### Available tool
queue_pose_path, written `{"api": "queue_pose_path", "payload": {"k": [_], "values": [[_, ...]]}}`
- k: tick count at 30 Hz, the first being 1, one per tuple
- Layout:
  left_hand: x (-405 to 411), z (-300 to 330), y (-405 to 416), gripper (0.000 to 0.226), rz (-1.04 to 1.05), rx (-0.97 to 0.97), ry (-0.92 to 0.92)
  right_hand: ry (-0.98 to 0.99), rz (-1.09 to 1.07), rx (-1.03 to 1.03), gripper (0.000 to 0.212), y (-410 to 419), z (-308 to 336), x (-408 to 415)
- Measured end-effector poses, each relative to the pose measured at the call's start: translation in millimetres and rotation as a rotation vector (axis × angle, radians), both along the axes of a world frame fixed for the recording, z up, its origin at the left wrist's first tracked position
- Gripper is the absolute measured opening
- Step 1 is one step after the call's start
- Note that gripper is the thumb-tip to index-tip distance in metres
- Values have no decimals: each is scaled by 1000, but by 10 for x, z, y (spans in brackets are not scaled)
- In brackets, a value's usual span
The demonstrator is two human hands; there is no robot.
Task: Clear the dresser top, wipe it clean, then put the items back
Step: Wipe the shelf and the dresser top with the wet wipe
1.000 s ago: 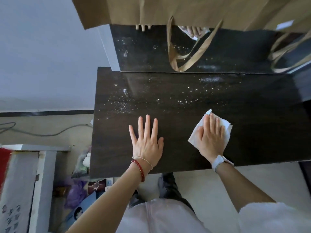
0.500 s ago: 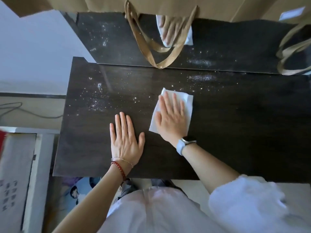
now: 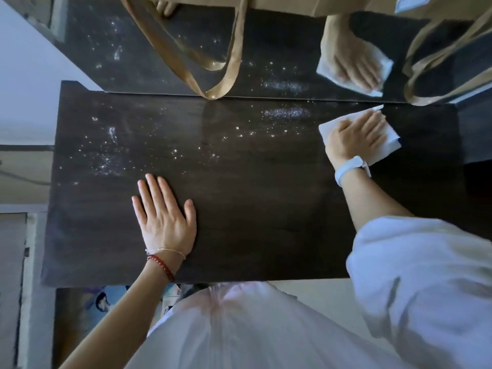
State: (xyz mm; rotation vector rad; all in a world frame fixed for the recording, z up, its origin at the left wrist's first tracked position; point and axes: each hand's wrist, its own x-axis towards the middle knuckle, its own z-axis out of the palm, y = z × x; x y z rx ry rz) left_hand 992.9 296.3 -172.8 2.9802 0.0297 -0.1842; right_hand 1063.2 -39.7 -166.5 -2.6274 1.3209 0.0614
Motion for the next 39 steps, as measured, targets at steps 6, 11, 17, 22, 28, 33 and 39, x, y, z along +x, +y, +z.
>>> {"api": "queue_pose_path", "payload": {"k": [6, 11, 17, 22, 28, 33, 39], "values": [[5, -17, -4, 68, -4, 16, 3, -51, 171, -30, 62, 860, -34, 336], [-2, -19, -5, 68, -1, 9, 15, -132, 660, -25, 57, 1648, -135, 214], [-6, 4, 5, 69, 9, -2, 31, -112, 864, -82, 54, 988, -127, 31], [-2, 28, 9, 69, 5, -7, 57, -78, 359, -131, 62, 222, -101, -204], [18, 56, 46, 70, -1, -79, 63, -66, 314, -52, 57, 931, -71, 37], [37, 203, 407, 68, 85, -311, -6, -82, 578, -16, 56, 2081, -107, 206], [85, 185, 1402, 66, 386, -202, 22, -61, 774, -34, 57, 3135, -118, 373]]}}
